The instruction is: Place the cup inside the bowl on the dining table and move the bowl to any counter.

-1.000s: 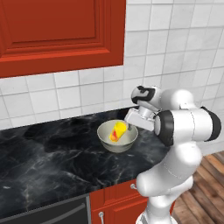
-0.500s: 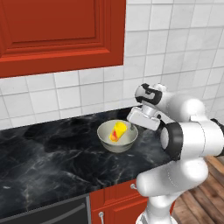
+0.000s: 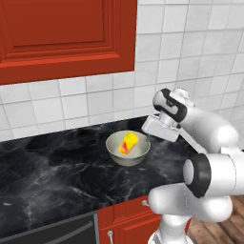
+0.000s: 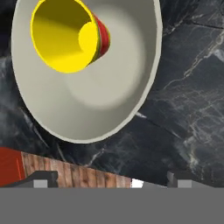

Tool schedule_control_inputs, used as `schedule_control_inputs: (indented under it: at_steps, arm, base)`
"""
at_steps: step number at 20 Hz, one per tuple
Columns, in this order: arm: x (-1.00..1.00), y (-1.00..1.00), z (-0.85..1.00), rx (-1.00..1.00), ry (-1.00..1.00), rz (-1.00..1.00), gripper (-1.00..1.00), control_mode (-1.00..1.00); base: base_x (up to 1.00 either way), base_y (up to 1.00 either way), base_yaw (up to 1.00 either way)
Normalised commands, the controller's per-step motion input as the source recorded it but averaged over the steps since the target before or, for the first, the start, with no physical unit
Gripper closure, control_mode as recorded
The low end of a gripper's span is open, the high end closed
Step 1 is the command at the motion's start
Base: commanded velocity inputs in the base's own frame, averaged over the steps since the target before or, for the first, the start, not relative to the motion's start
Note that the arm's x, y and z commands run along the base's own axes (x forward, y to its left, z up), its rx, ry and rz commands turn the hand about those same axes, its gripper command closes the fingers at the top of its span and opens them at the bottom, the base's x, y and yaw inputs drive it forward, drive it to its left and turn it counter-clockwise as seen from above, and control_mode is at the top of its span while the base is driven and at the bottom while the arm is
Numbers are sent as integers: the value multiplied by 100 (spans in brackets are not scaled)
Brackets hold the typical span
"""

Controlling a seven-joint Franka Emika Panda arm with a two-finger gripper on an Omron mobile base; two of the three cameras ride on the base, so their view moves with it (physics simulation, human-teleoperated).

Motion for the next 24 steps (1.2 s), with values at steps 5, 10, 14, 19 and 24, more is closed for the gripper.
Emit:
schedule_control_inputs:
  at_steps: [5,10,14,19,24]
  arm:
    - [-60,0,30,0,-3,0,-100,-100]
    - [-73,0,36,0,-7,0,-100,-100]
    - [-77,0,39,-3,-10,0,-100,-100]
    - [-62,0,22,-9,-8,0,-100,-100]
    - [-52,0,7,-14,-7,0,-100,-100]
  base:
    - [0,0,0]
    - [0,0,0]
    - [0,0,0]
    - [0,0,0]
    - [0,0,0]
